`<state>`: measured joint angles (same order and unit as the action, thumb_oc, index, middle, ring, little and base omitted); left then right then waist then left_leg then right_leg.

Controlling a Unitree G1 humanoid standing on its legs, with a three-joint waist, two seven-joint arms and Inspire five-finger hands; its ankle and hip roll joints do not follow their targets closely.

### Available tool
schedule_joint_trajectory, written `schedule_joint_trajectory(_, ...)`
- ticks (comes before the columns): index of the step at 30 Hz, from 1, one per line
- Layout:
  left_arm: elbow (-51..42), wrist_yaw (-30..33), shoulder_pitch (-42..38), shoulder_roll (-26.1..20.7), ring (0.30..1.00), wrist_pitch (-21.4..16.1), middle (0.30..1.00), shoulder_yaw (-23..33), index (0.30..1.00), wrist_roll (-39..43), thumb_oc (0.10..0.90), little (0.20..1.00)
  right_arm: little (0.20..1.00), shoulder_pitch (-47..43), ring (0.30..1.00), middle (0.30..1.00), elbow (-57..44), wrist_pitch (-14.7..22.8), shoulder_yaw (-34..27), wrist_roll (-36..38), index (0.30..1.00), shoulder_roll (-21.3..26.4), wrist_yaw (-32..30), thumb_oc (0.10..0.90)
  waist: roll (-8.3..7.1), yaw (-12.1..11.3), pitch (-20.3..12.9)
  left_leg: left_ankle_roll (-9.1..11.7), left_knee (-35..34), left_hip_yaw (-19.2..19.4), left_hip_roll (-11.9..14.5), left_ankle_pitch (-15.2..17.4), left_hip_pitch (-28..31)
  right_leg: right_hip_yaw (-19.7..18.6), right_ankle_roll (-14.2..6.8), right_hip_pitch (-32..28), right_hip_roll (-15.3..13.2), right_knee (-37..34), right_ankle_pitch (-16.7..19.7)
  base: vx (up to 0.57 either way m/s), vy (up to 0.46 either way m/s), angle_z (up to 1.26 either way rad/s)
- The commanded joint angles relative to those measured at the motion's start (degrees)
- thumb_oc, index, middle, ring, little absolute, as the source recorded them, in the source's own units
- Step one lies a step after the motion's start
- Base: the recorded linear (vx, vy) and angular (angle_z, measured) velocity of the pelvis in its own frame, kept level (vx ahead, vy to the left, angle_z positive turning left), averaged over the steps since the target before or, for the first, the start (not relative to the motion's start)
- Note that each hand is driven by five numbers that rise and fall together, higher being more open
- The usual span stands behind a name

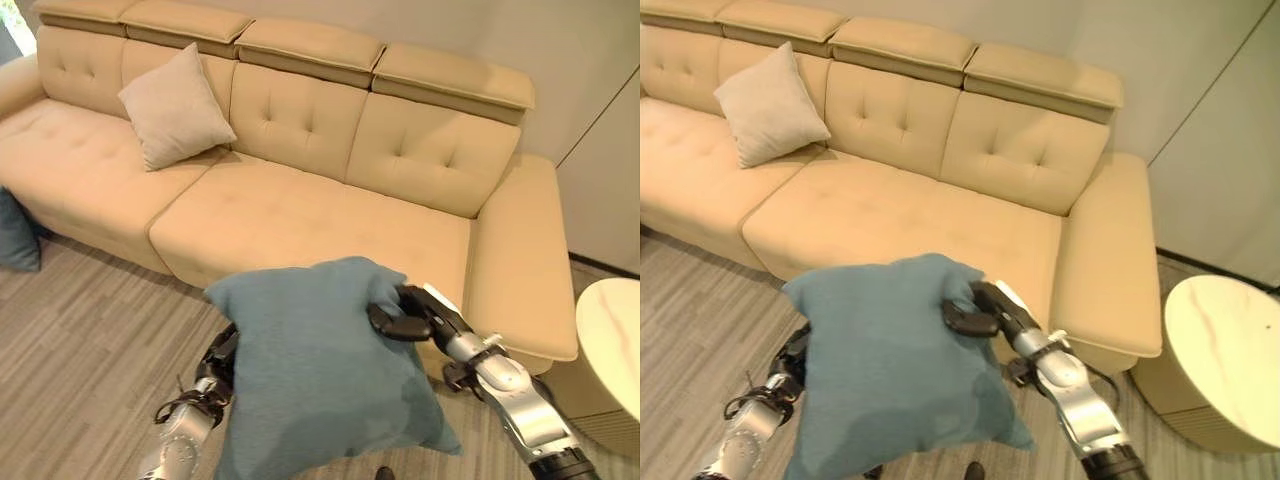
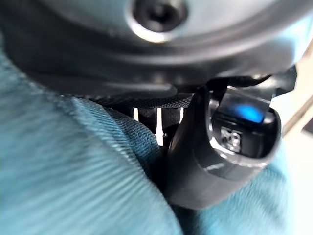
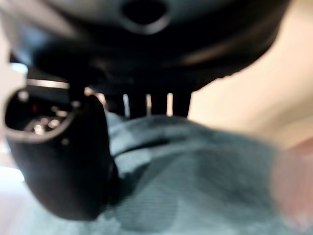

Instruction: Pick up all the scattered cushions and arrange them neatly on the sofa.

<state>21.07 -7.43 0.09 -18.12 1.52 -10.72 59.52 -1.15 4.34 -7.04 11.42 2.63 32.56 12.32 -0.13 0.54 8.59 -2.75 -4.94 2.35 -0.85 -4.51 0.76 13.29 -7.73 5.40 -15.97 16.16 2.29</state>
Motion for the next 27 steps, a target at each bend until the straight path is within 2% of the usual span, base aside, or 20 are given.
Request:
schedule_joint_trajectory(1, -12.2, -7.4, -16.3, 3.9, 0.300, -1.3, 0.300, -9.0, 0.300, -3.9, 0.400, 0.300, 0.300, 0.4, 0.300, 0.300, -8.4, 7.4, 4.2, -1.9, 0.300, -3.5, 2.4, 0.400, 1.23, 3.3, -2.5, -1.7, 6.8, -5.3, -3.9, 14.2, 2.8, -5.5, -0.7, 2.1, -2.2, 14.5, 5.9, 0.15, 0.100, 0.30)
schedule_joint_trajectory(4, -11.8, -4.3, -20.2, 5.2, 0.300, -3.0, 0.300, -12.9, 0.300, -6.1, 0.400, 0.300, 0.300, 3.8, 0.300, 0.300, -8.9, 7.8, 3.2, 2.5, 0.300, -5.0, -1.0, 0.400, 2.37, 8.1, -2.0, -0.6, 6.0, -6.9, -3.3, 14.2, 4.9, -8.1, 1.1, 6.1, 6.7, 11.7, -1.9, 0.22, 0.061, 0.51)
schedule_joint_trajectory(5, -11.6, -3.5, -20.9, 5.6, 0.300, -3.4, 0.300, -14.2, 0.300, -6.7, 0.400, 0.300, 0.300, 4.7, 0.300, 0.300, -9.3, 8.1, 3.3, 3.2, 0.300, -5.3, -2.1, 0.400, 2.42, 9.2, -1.7, -0.3, 5.6, -7.6, -3.4, 14.1, 5.8, -8.0, 1.5, 7.7, 9.7, 8.5, -3.6, 0.26, 0.014, 0.54)
schedule_joint_trajectory(7, -10.9, -3.0, -22.3, 5.5, 0.300, -3.9, 0.300, -16.7, 0.300, -10.1, 0.400, 0.300, 0.300, 6.3, 0.300, 0.300, -9.2, 8.4, 3.0, 6.0, 0.300, -5.8, -4.0, 0.400, 2.03, 11.5, -1.4, 0.0, 4.0, -8.6, -4.8, 14.4, 8.9, -7.1, 1.0, 10.6, 13.5, 2.1, -2.6, 0.25, 0.021, 0.14)
schedule_joint_trajectory(8, -10.9, -3.0, -22.3, 5.6, 0.300, -3.9, 0.300, -16.7, 0.300, -10.1, 0.400, 0.300, 0.300, 6.3, 0.300, 0.300, -9.2, 8.5, 3.0, 6.0, 0.300, -5.8, -4.1, 0.400, 2.26, 11.6, -1.1, 0.1, 3.7, -8.7, -4.5, 14.5, 9.5, -6.9, 1.0, 10.1, 13.8, 1.9, -2.7, 0.40, 0.046, 0.33)
schedule_joint_trajectory(9, -10.4, -2.3, -23.3, 5.7, 0.300, -4.4, 0.300, -17.5, 0.300, -12.4, 0.400, 0.300, 0.300, 6.4, 0.300, 0.300, -8.6, 8.6, 2.9, 5.7, 0.300, -6.1, -6.3, 0.400, 2.16, 13.1, -1.4, 0.7, 1.9, -8.8, -6.1, 14.7, 13.3, -0.8, 0.2, 13.3, 15.8, -4.1, -0.1, 0.44, 0.032, 0.42)
schedule_joint_trajectory(11, -9.6, -1.3, -24.1, 6.5, 0.300, -4.6, 0.300, -17.8, 0.300, -12.3, 0.400, 0.300, 0.300, 6.6, 0.300, 0.300, -8.5, 8.8, 3.1, 5.1, 0.300, -6.5, -7.4, 0.400, 2.83, 13.3, -1.9, 1.5, 1.7, -8.3, -6.5, 15.0, 16.2, 8.7, 0.3, 12.7, 15.9, -6.0, 0.5, 0.54, -0.002, 0.27)
schedule_joint_trajectory(12, -9.3, -0.9, -24.3, 7.1, 0.300, -4.9, 0.300, -18.6, 0.300, -12.9, 0.400, 0.300, 0.300, 6.7, 0.300, 0.300, -8.3, 9.0, 2.9, 5.9, 0.300, -7.0, -8.2, 0.400, 3.49, 14.1, -2.1, 1.8, 2.3, -8.0, -6.3, 14.6, 17.0, 10.5, 0.8, 12.7, 16.0, -5.5, 0.4, 0.42, -0.043, 0.19)
schedule_joint_trajectory(13, -9.0, -1.1, -24.4, 8.0, 0.300, -4.7, 0.300, -19.4, 0.300, -13.2, 0.400, 0.300, 0.300, 7.7, 0.300, 0.300, -8.7, 8.8, 2.3, 6.8, 0.300, -6.9, -8.8, 0.400, 3.47, 15.4, -2.9, 1.7, 3.1, -7.8, -6.7, 14.5, 17.4, 10.5, 3.0, 9.7, 16.5, -9.6, -0.5, 0.36, -0.031, 0.24)
schedule_joint_trajectory(14, -8.7, -0.7, -24.8, 9.2, 0.300, -5.0, 0.300, -20.4, 0.300, -13.5, 0.400, 0.300, 0.300, 8.6, 0.300, 0.300, -9.3, 9.0, 2.0, 7.4, 0.300, -7.0, -9.1, 0.400, 4.01, 16.0, -3.9, 2.4, 5.0, -7.4, -6.4, 13.9, 17.5, 8.5, 5.1, 7.4, 17.9, -11.6, -1.2, 0.39, -0.028, 0.11)
schedule_joint_trajectory(15, -7.8, -0.4, -25.4, 10.8, 0.300, -5.0, 0.300, -20.9, 0.300, -13.0, 0.400, 0.300, 0.300, 8.7, 0.300, 0.300, -9.3, 9.7, 1.7, 9.2, 0.300, -7.3, -10.2, 0.400, 5.47, 17.3, -4.8, 4.9, 8.8, -6.4, -5.6, 11.7, 17.5, 7.2, 6.7, 6.6, 18.7, -11.6, -1.9, 0.38, 0.007, 0.05)
schedule_joint_trajectory(16, -7.2, 0.0, -25.4, 11.5, 0.300, -5.7, 0.300, -20.9, 0.300, -13.2, 0.400, 0.300, 0.300, 8.3, 0.300, 0.300, -9.2, 10.1, 1.5, 10.2, 0.300, -7.2, -11.1, 0.400, 6.41, 18.0, -4.7, 8.0, 14.2, -3.2, -4.4, 9.1, 15.4, 6.8, 7.0, 5.3, 18.4, -11.6, -2.2, 0.31, 0.015, -0.01)
schedule_joint_trajectory(18, -6.7, 1.8, -26.5, 12.0, 0.300, -6.5, 0.300, -21.4, 0.300, -13.4, 0.400, 0.300, 0.300, 5.6, 0.300, 0.300, -9.9, 10.8, 1.8, 11.3, 0.300, -6.0, -12.6, 0.400, 5.11, 17.4, -2.9, 12.5, 35.4, 2.3, -2.2, 2.7, 3.7, 4.8, 8.6, 2.1, 16.3, -11.6, -2.9, 0.17, -0.030, 0.31)
schedule_joint_trajectory(19, -6.4, 3.0, -26.9, 11.7, 0.300, -6.7, 0.300, -21.2, 0.300, -13.8, 0.400, 0.300, 0.300, 3.9, 0.300, 0.300, -10.1, 11.1, 2.2, 10.9, 0.300, -5.7, -13.6, 0.400, 4.21, 16.3, -2.0, 13.2, 44.0, 3.0, -1.9, 0.6, -0.2, 3.1, 9.8, 1.3, 15.8, -11.5, -3.7, 0.16, -0.092, 0.19)
schedule_joint_trajectory(21, -8.0, 4.5, -26.1, 10.5, 0.300, -7.2, 0.300, -21.0, 0.300, -14.9, 0.400, 0.300, 0.300, 2.6, 0.300, 0.300, -11.1, 11.3, 2.5, 9.7, 0.300, -5.5, -15.1, 0.400, 2.58, 13.9, -0.8, 10.2, 52.7, 4.8, -1.0, 4.7, -8.6, -0.9, 10.9, -1.1, 15.6, -11.1, -5.7, 0.23, -0.074, -0.72)
schedule_joint_trajectory(22, -8.6, 4.9, -25.7, 10.1, 0.300, -7.2, 0.300, -21.0, 0.300, -15.2, 0.400, 0.300, 0.300, 2.5, 0.300, 0.300, -11.5, 11.1, 2.7, 9.3, 0.300, -5.4, -15.7, 0.400, 2.27, 13.1, -0.5, 7.9, 51.5, 5.8, 1.0, 6.9, -10.8, -2.2, 10.8, -2.1, 15.2, -10.9, -6.4, 0.27, 0.009, -0.82)
schedule_joint_trajectory(24, -8.2, 6.8, -25.5, 9.9, 0.300, -7.2, 0.300, -20.5, 0.300, -16.5, 0.400, 0.300, 0.300, 1.4, 0.300, 0.300, -11.3, 11.1, 3.4, 8.8, 0.300, -5.8, -17.7, 0.400, 1.27, 11.3, 0.1, 4.2, 42.3, 5.6, 3.8, 10.9, -14.2, -4.8, 10.0, -4.1, 13.9, -11.1, -7.3, 0.29, 0.104, -0.65)
schedule_joint_trajectory(25, -8.1, 6.8, -25.1, 9.9, 0.300, -7.0, 0.300, -20.6, 0.300, -16.9, 0.400, 0.300, 0.300, 0.9, 0.300, 0.300, -11.0, 11.1, 3.7, 8.2, 0.300, -6.2, -18.1, 0.400, 1.34, 10.3, 0.2, 3.0, 34.4, 4.4, 2.7, 11.5, -12.9, -6.2, 9.4, -4.7, 13.9, -11.4, -7.3, 0.35, 0.218, -0.83)
schedule_joint_trajectory(26, -8.1, 7.6, -24.1, 9.8, 0.300, -7.1, 0.300, -20.1, 0.300, -17.1, 0.400, 0.300, 0.300, 0.1, 0.300, 0.300, -10.5, 11.0, 4.5, 7.1, 0.300, -6.4, -18.9, 0.400, 2.30, 8.5, 0.3, 3.1, 23.5, -0.8, 0.6, 10.1, -13.5, -8.7, 8.8, -5.7, 15.2, -11.9, -7.7, 0.23, 0.168, -0.98)
schedule_joint_trajectory(27, -8.1, 7.7, -24.1, 9.8, 0.300, -7.1, 0.300, -20.1, 0.300, -17.1, 0.400, 0.300, 0.300, 0.1, 0.300, 0.300, -10.5, 11.0, 4.5, 7.1, 0.300, -6.4, -18.9, 0.400, 2.14, 8.4, 0.3, 3.1, 22.8, -0.7, 0.5, 9.7, -13.2, -8.7, 8.8, -5.7, 15.0, -12.0, -7.7, 0.33, 0.196, -0.82)
